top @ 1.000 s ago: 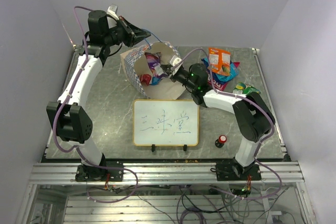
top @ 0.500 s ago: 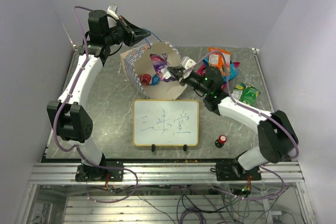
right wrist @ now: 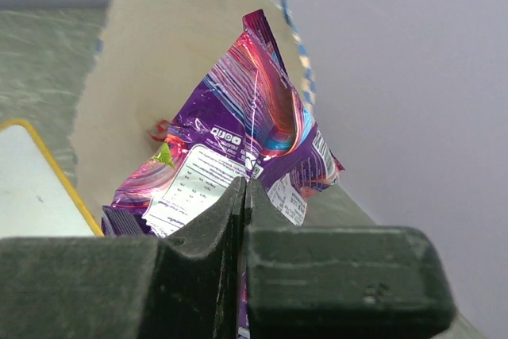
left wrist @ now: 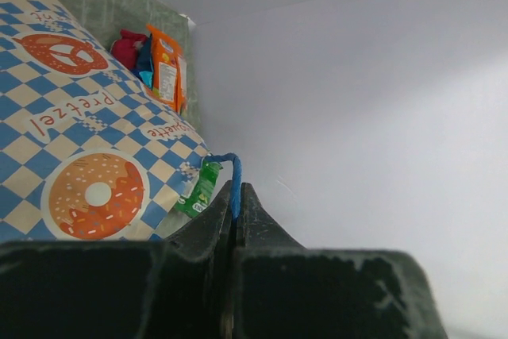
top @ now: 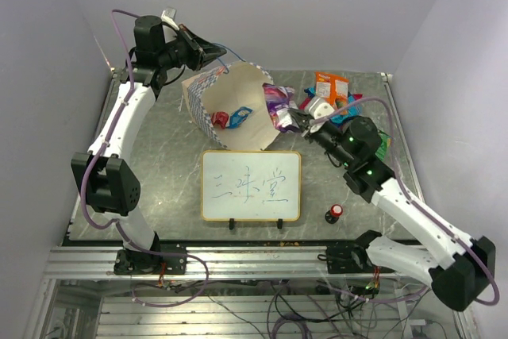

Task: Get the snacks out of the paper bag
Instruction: Place the snack at the center of the board.

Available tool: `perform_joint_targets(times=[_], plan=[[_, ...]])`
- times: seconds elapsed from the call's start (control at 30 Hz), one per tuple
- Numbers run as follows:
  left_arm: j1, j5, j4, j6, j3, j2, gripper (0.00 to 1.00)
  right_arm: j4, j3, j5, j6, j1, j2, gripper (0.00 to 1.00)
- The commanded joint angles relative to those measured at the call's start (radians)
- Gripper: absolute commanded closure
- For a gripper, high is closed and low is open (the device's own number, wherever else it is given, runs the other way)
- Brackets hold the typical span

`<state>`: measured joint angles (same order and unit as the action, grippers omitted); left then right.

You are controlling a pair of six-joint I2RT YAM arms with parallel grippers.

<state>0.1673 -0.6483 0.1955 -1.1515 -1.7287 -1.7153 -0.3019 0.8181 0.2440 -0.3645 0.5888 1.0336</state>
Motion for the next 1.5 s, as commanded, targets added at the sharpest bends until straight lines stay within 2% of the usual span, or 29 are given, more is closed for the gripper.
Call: perform_joint_targets(times=[0.0, 0.17, 0.3, 0.5, 0.7, 0.83, 1.0, 1.13, 1.27, 1.37, 1.47], plan=[[-0.008, 0.037, 0.028, 0.032, 0.011, 0.013, 0.93, 0.145, -0.02, -0.2, -0.05, -0.016, -0.098, 1.0], [-0.006, 0.028, 0.034, 0.033, 0.005, 0.015, 0.93, 0.236, -0.043, -0.346, -0.097, -0.085, -0.147, 1.0], [-0.007, 0.012, 0.059, 0.044, -0.016, 0.013, 0.93, 0.259, -0.07, -0.404, -0.128, -0.236, -0.136, 1.0], [-0.006, -0.013, 0.065, 0.04, -0.029, 0.006, 0.93, 0.23, -0.128, -0.41, -0.173, -0.463, -0.078, 1.0], [-0.006, -0.038, 0.044, 0.029, -0.006, 0.005, 0.93, 0.144, -0.171, -0.365, -0.249, -0.61, 0.041, 1.0], [-0.006, -0.046, 0.041, 0.028, -0.008, 0.002, 0.93, 0.099, -0.181, -0.368, -0.274, -0.626, 0.137, 1.0], [-0.007, -0.055, 0.022, 0.015, -0.018, -0.009, 0.93, 0.026, -0.267, -0.349, -0.268, -0.63, 0.181, 1.0], [-0.006, -0.058, 0.018, 0.013, -0.015, -0.008, 0.93, 0.012, -0.305, -0.333, -0.222, -0.629, 0.212, 1.0], [-0.006, -0.059, 0.01, 0.013, -0.003, -0.003, 0.93, -0.08, -0.381, -0.344, -0.183, -0.629, 0.226, 1.0], [-0.001, -0.066, -0.004, 0.005, 0.006, -0.003, 0.93, -0.111, -0.387, -0.315, -0.14, -0.627, 0.263, 1.0], [0.011, -0.079, -0.038, -0.015, 0.026, -0.001, 0.93, -0.102, -0.366, -0.352, -0.123, -0.627, 0.281, 1.0]])
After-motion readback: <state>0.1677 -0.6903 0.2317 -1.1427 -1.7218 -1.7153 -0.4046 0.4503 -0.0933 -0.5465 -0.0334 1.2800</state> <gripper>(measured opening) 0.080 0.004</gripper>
